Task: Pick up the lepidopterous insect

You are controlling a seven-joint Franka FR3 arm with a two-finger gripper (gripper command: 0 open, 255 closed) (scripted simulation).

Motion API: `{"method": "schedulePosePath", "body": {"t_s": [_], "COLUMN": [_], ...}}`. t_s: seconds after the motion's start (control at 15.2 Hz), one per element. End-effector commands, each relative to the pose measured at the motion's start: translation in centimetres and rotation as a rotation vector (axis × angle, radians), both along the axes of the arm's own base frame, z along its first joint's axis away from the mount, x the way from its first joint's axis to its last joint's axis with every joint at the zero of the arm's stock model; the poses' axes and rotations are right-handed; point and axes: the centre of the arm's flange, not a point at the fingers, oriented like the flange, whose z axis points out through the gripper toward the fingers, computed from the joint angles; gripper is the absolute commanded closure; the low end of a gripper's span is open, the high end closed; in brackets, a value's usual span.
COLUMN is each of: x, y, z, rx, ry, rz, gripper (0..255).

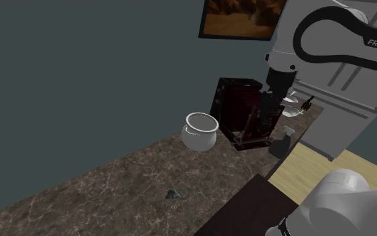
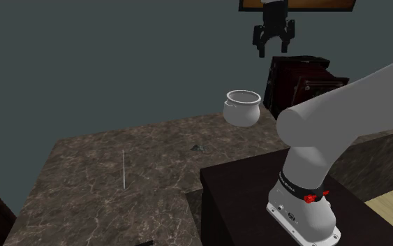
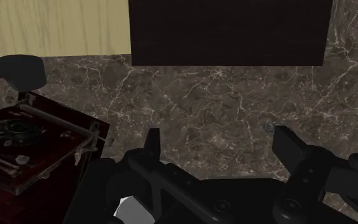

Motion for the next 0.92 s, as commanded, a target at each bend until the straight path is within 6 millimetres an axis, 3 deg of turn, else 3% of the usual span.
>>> {"method": "schedulePosePath", "body": {"t_s": [0.0, 0.86], "x": [0.0, 8.8], "y": [0.0, 4.0], "z": [0.0, -14.4], "rx": [0.0, 0.069], "ry": [0.0, 0.071], "rz": [0.0, 0.246], "gripper": [0, 0]}}
